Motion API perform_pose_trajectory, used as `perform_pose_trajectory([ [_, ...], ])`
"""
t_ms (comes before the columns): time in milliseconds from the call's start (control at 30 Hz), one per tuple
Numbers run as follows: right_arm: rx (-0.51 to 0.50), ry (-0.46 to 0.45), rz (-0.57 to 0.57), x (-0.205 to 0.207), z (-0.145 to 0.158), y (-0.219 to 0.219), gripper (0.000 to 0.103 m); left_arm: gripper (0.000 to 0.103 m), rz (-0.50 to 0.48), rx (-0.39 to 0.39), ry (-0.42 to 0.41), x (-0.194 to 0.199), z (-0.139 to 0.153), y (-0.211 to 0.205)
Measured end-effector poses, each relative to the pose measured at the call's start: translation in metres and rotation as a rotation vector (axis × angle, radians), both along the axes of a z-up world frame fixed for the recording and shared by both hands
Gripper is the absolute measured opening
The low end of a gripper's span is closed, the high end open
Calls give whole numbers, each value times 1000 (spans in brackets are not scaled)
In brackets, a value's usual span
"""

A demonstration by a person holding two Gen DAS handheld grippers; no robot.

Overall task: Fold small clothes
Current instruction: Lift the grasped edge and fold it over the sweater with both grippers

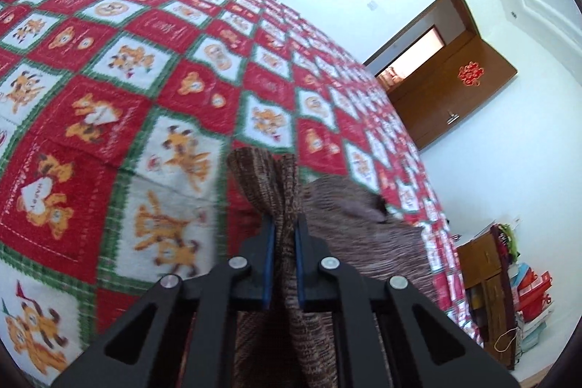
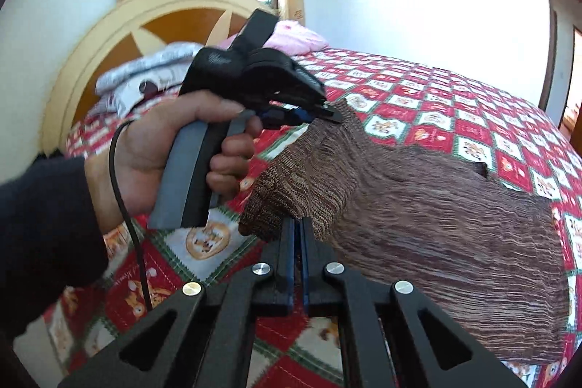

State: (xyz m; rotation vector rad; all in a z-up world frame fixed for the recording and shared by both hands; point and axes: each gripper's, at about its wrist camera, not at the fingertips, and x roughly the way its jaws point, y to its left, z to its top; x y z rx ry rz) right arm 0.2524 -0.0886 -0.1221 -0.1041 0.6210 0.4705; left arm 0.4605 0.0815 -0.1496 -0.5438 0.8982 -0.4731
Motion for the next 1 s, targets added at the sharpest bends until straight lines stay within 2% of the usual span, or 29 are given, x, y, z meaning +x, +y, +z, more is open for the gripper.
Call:
perform_pose_trajectory([
  [200,86,16,-44,3,15,-40,1,9,-12,-21,-40,0,26,-31],
  [433,180,63,-98,3,17,-87,1,9,-39,-29,-74,2,49,-70],
  [767,268,130,-155,-5,12,-155,1,9,-131,-20,-92,3,62,-133],
  [1000,329,186,-228,-7,-1,-206,1,9,-187,-3,-83,7,60,-184],
])
